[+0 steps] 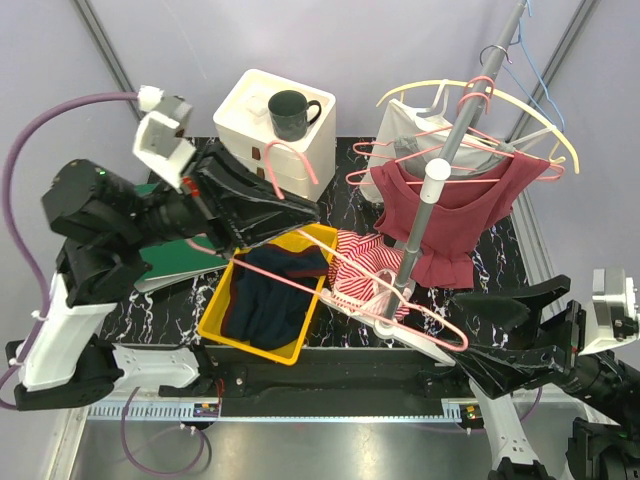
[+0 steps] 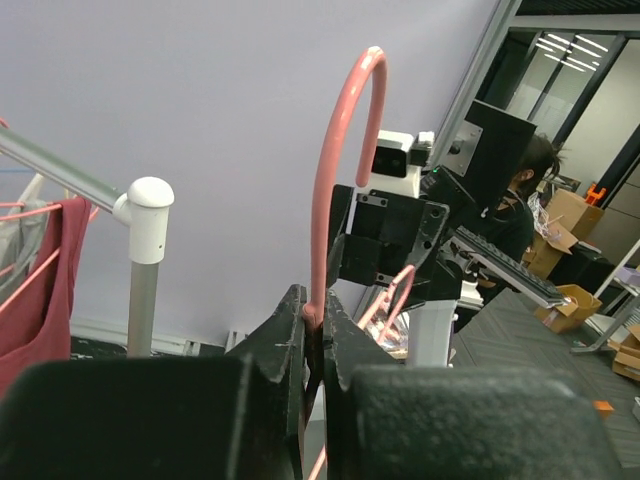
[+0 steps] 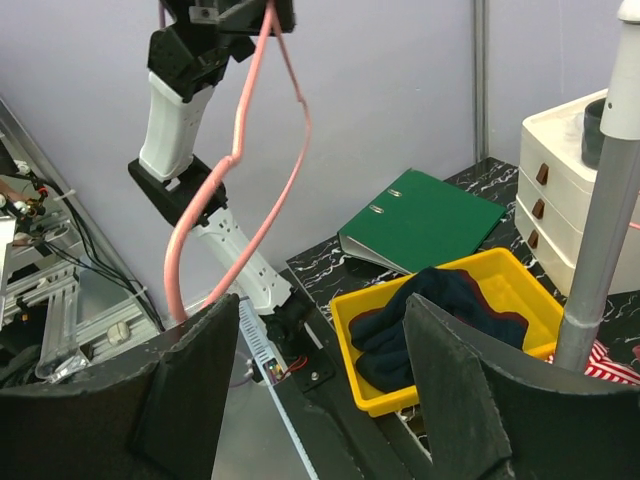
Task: Remove the tank top from the hanger
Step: Place the hanger at the clothesline.
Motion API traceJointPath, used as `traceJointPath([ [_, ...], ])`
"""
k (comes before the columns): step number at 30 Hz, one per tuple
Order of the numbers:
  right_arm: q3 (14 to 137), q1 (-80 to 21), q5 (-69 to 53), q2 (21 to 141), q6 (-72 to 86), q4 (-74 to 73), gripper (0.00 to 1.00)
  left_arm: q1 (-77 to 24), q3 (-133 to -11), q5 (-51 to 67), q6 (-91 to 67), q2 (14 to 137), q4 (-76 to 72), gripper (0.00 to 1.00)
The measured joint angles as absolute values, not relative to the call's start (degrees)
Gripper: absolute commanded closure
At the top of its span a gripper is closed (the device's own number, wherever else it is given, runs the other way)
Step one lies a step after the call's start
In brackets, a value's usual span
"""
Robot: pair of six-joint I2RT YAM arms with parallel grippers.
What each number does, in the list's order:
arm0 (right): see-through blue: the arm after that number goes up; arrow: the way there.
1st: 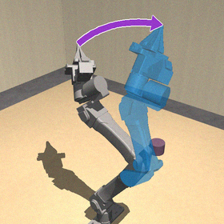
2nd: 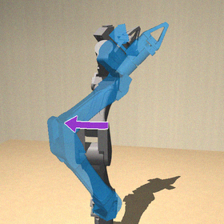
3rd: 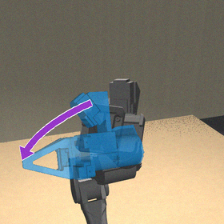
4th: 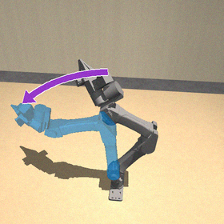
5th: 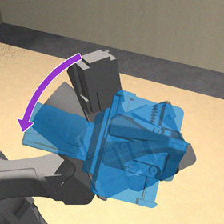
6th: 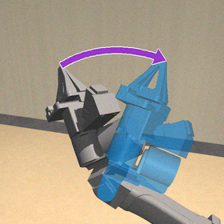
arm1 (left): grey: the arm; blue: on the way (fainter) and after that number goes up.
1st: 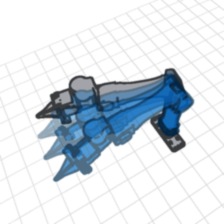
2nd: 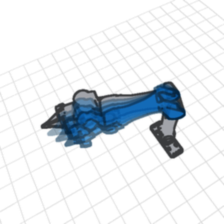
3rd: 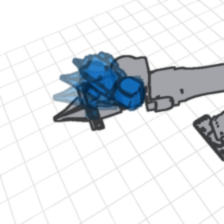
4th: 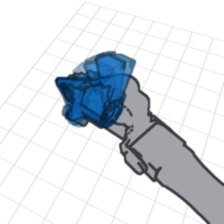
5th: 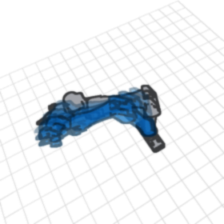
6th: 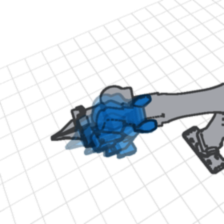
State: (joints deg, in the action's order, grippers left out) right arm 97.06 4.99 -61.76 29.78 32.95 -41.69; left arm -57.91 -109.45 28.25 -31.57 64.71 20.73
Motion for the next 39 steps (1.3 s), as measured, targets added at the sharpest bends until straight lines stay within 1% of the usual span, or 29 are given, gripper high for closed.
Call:
traceJointPath([
  [2, 97.06, 4.99, -62.72, 29.78, 32.86, -41.65, 0.27, -58.74, -109.45, 27.62, -31.51, 66.04, 20.82, 1.0],
  [4, 97.06, 4.99, -63.29, 29.78, 32.84, -41.65, 0.31, -59.75, -109.45, 26.94, -31.48, 67.29, 20.88, 1.0],
  [7, 97.12, 5.04, -64.36, 29.78, 32.84, -41.5, 0.32, -61.63, -109.47, 26.09, -31.27, 68.69, 20.88, 1.0],
  [16, 95.0, 4.8, -65.65, 28.14, 31.94, -41.41, 0.23, -62.96, -112.71, 21.71, -27.86, 69.06, 23.11, 1.0],
  [20, 94.59, 4.6, -65.76, 27.97, 31.48, -41.41, 0.21, -62.83, -112.92, 17.5, -25.61, 66.63, 22.96, 1.0],
  [23, 94.76, 4.49, -65.73, 27.97, 31.2, -41.43, 0.19, -62.81, -113.1, 16.93, -25.39, 66.13, 22.44, 1.0],
  [32, 95.83, 4.25, -64.47, 28.29, 29.71, -41.39, 0.19, -62.81, -112.57, 17.45, -25.39, 70.7, 22.81, 1.0],
  [37, 94.91, 4.23, -61.82, 29.12, 28.67, -41.34, 0.23, -62.81, -111.96, 17.54, -25.32, 70.98, 23.4, 1.0],
  [39, 94.02, 4.23, -60.82, 29.54, 28.23, -41.36, 0.23, -62.81, -111.94, 17.52, -25.21, 70.67, 23.33, 1.0],
])
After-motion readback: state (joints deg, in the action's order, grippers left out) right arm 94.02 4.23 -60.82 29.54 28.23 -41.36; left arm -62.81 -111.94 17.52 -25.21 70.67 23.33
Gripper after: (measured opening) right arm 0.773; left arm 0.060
